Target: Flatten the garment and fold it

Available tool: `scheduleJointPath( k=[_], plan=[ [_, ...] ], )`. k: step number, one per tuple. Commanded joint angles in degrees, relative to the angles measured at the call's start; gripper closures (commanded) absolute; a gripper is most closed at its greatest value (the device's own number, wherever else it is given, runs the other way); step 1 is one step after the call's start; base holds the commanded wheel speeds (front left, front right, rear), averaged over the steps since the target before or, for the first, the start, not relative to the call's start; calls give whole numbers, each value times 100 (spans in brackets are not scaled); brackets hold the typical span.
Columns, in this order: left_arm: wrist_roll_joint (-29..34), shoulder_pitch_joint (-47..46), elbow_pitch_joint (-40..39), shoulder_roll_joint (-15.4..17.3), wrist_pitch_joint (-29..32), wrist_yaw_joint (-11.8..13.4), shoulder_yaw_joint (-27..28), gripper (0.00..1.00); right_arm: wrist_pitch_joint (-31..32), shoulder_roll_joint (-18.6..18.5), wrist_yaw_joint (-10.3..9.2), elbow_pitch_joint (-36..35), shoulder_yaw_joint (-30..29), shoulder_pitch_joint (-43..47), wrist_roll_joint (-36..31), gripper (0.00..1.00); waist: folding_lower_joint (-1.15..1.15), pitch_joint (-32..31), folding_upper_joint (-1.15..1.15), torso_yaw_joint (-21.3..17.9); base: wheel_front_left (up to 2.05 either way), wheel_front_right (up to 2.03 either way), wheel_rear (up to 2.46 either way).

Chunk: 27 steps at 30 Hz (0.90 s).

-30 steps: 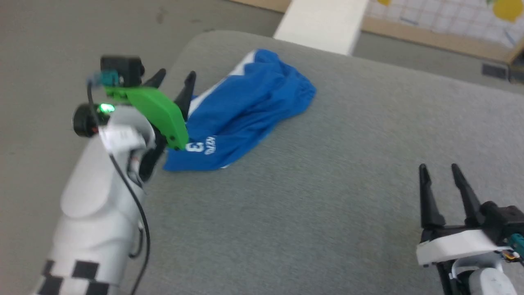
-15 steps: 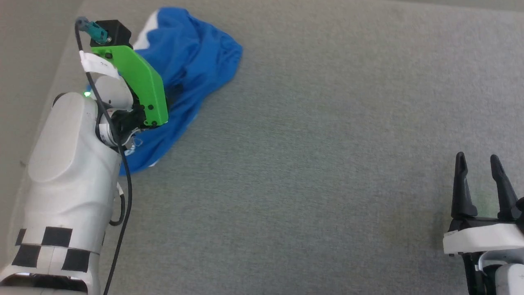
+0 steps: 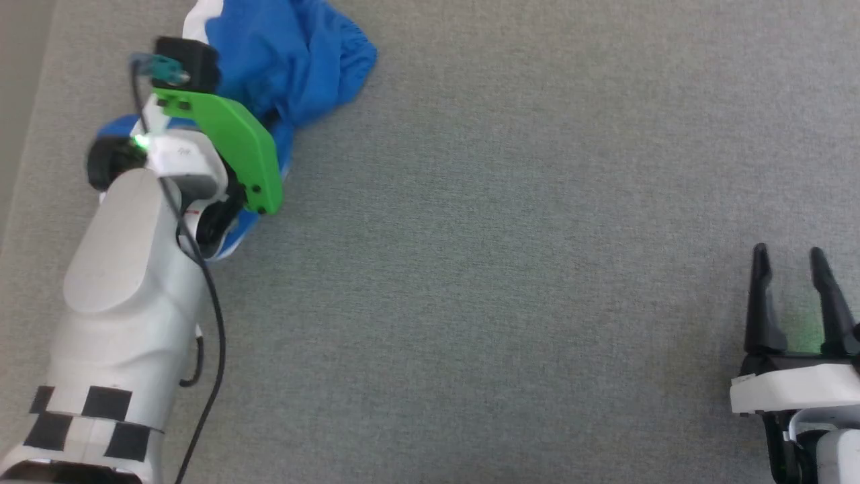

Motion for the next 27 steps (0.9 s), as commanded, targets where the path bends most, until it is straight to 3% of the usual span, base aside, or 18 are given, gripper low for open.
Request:
scheduleJointPath(
  k=[1,4,10,19,27],
  plan=[
    [163,-66,-69,98,-446,-14,17,100,2,-3,-8,-17,20,-49,-21,0,-1,-136,0,79,0,0,0],
    [360,-372,-206,131,-1258,-36,28,100,15,-3,-8,34,54,-26,-18,0,-1,-309,0,124,0,0,0],
    [416,-1115,-520,95,-1975,-158,-256,100,-12,-3,-8,258,151,1,102,0,-1,-810,0,-21,0,0,0],
    [-128,-1218,-898,-306,-2238,-194,-1488,100,-91,-3,-8,716,253,-40,360,0,-1,-1476,0,-546,0,0,0],
    [-722,-299,-315,-895,-2306,-196,-2791,100,-110,-3,-8,931,257,54,486,0,-1,-1682,0,-928,0,0,0]
  ],
)
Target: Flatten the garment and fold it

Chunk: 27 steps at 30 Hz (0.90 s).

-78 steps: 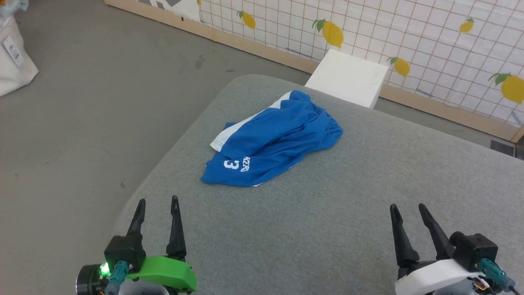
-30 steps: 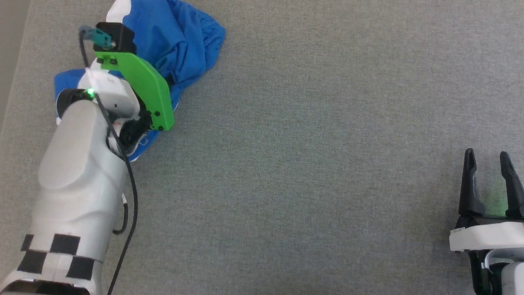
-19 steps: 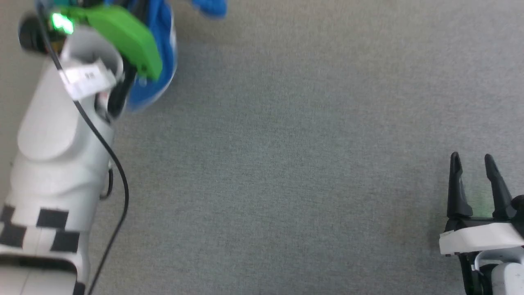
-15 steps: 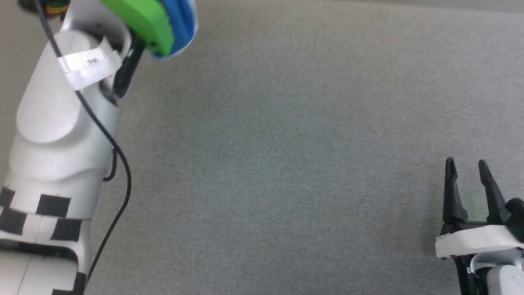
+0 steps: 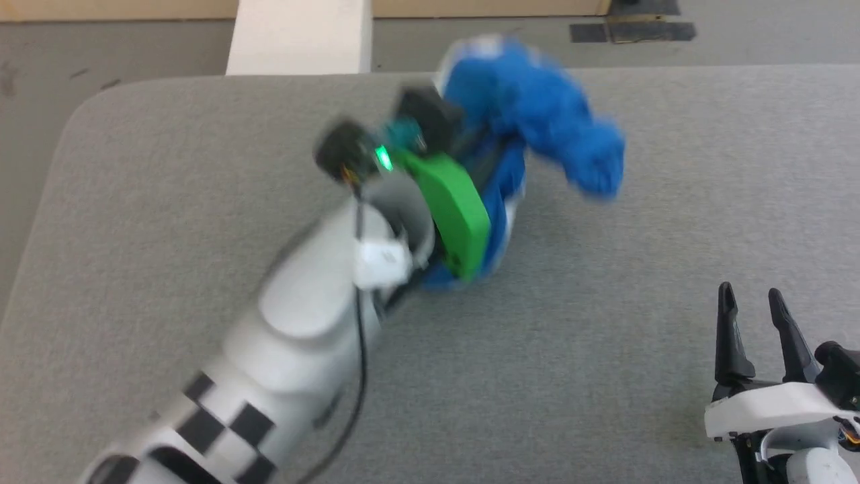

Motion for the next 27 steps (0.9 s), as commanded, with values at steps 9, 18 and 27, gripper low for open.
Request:
scheduleJointPath(
  k=[9,18,27],
  plan=[
    [-1033,1413,1045,-260,1146,-21,-1339,100,-33,-3,-9,-17,-27,196,109,0,0,-268,0,-370,0,0,0],
    [-2272,1654,802,-235,2012,44,-787,0,-33,-3,-9,25,10,298,193,0,0,-531,0,-77,0,0,0],
    [-3110,2230,-630,402,1185,487,579,0,-33,-3,-9,59,9,421,243,0,0,-838,0,206,0,0,0]
  ],
)
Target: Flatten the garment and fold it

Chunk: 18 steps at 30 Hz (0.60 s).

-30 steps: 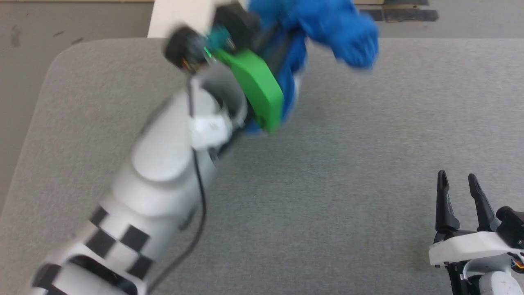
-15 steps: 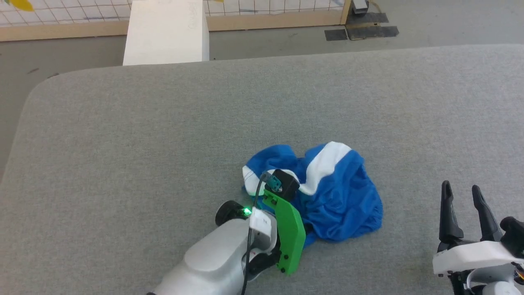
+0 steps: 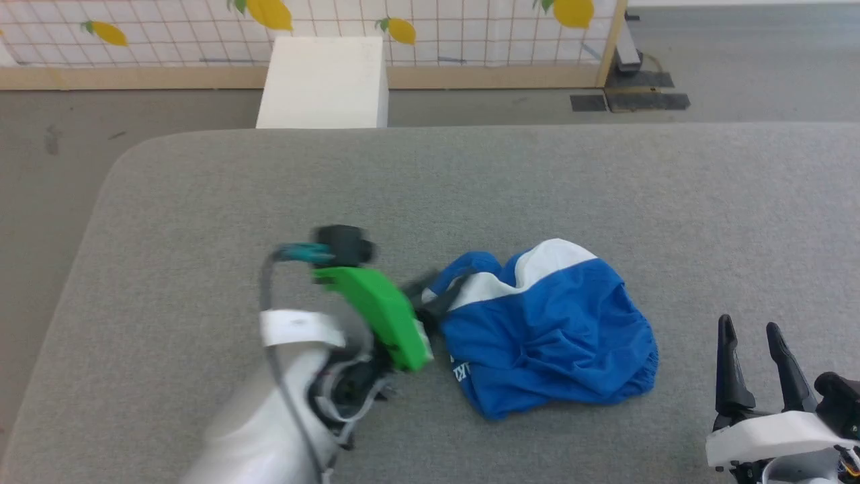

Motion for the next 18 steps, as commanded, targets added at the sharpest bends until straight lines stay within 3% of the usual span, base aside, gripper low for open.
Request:
scheduleJointPath(
  k=[1,8,10,14,18],
  plan=[
    [102,170,-156,197,-382,101,204,0,-33,-3,-9,14,-13,64,18,0,0,-141,0,133,0,0,0],
    [1161,998,-652,783,-2579,790,908,0,-33,-3,-9,95,63,103,24,0,0,-289,0,206,0,0,0],
    [1594,1225,-814,840,-2779,1025,1133,0,-30,-3,-9,199,144,104,11,0,0,-291,0,218,0,0,0],
    [2814,1818,-1647,558,-2815,1375,2040,0,169,-3,-9,328,142,1,-23,0,0,-247,0,271,0,0,0],
    [3737,2491,-2105,171,-2817,1317,2495,0,489,-3,-9,338,135,-181,-88,0,0,-207,0,281,0,0,0]
  ],
)
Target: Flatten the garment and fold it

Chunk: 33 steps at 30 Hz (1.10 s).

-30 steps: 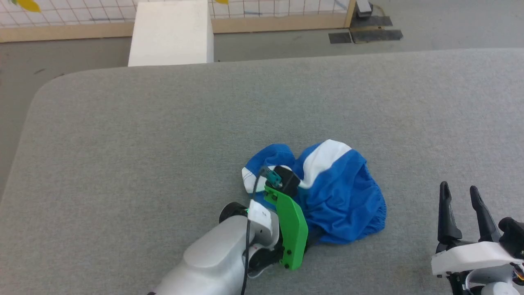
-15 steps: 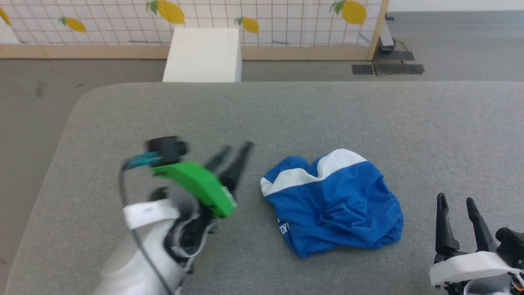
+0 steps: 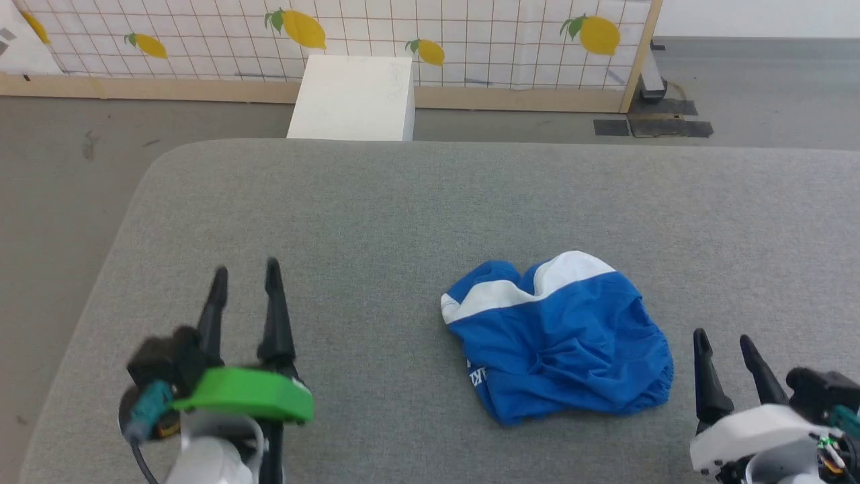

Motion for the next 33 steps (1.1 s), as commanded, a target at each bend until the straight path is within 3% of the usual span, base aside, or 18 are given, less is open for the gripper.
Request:
scheduleJointPath(
  k=[1,5,9,14,18,22,23,25,29,33],
  plan=[
    [198,204,-69,-118,-19,-66,65,0,107,-4,-8,3,-7,-157,-34,0,0,18,0,3,0,0,0],
    [618,516,-161,-449,-19,-259,276,0,966,-4,-8,105,28,-562,-189,0,0,94,0,-20,0,0,0],
    [932,601,-150,-653,-20,-462,361,0,2631,-46,-8,297,218,-1179,-566,0,0,224,0,13,0,0,0],
    [1139,518,-99,-817,-20,-688,465,0,4504,-438,-8,454,646,-1872,-842,0,0,452,0,173,0,0,0],
    [1227,434,-101,-904,-20,-786,518,0,5235,-713,-8,591,875,-2069,-848,0,0,649,0,331,0,0,0],
    [1251,384,-102,-951,-20,-831,573,0,5565,-768,-8,731,1052,-1998,-621,0,0,783,0,422,0,0,0],
    [1254,375,-105,-959,-20,-838,591,0,5560,-759,-8,728,1062,-1977,-539,56,0,803,0,430,0,0,0],
    [1253,365,-107,-969,-20,-848,617,0,5392,-789,-8,638,1132,-1973,-397,100,0,835,0,430,0,0,0],
    [1222,359,-99,-979,-20,-873,652,0,4761,-900,-8,339,972,-2126,-201,100,0,820,0,348,0,0,0],
    [1097,347,-57,-982,-20,-894,600,0,4091,-902,-8,16,220,-2214,-123,100,0,720,0,248,0,0,0]
  ],
)
